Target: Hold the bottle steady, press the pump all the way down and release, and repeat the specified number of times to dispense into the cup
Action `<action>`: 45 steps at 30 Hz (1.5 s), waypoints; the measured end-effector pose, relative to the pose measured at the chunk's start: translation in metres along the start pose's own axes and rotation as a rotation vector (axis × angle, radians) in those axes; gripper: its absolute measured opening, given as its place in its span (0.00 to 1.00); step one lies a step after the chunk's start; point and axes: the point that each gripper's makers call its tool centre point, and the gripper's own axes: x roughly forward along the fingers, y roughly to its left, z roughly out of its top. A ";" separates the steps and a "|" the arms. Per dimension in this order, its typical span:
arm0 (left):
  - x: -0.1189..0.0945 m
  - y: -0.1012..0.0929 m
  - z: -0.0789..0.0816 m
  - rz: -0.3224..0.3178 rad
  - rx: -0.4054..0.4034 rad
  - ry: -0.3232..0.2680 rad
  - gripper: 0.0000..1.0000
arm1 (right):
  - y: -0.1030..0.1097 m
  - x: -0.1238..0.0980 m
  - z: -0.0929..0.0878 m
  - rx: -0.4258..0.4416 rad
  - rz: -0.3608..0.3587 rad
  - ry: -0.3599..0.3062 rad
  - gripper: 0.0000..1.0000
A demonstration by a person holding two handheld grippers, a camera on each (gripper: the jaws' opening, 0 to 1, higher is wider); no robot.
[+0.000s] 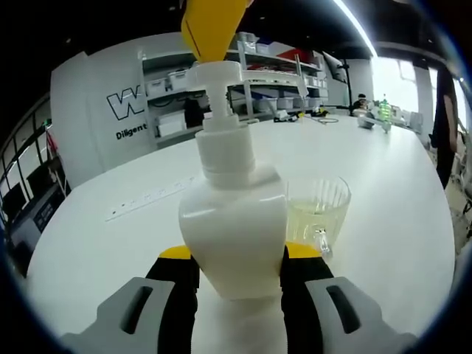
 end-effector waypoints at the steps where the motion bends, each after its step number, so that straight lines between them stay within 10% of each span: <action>1: 0.000 0.000 0.000 0.001 0.000 0.001 0.41 | 0.000 0.000 0.000 -0.003 -0.003 0.002 0.00; 45: 0.001 -0.001 -0.001 -0.006 0.002 0.005 0.41 | -0.003 0.003 0.001 0.032 -0.034 -0.069 0.00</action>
